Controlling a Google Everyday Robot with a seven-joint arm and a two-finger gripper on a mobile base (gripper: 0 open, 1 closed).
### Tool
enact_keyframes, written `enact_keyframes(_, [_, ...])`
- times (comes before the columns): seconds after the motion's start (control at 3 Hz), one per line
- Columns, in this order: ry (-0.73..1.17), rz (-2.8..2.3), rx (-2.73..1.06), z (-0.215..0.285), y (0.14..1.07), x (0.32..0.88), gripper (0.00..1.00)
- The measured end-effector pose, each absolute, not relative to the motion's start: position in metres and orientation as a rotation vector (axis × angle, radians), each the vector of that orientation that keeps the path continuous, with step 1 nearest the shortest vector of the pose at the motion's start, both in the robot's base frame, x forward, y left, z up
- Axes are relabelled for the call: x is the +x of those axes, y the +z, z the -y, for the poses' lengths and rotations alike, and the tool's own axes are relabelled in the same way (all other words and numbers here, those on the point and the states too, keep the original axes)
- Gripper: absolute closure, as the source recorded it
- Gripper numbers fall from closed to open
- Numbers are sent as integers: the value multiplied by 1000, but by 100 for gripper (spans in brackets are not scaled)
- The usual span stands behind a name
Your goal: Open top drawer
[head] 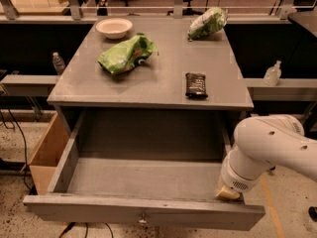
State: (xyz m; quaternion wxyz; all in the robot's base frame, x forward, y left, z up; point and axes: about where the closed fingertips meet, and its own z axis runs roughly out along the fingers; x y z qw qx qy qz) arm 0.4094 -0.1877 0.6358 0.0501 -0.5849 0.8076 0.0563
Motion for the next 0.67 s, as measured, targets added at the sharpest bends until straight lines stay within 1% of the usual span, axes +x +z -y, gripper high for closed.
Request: enact_keyframes(0.67, [58, -2307, -1837, 187, 669, 452, 100])
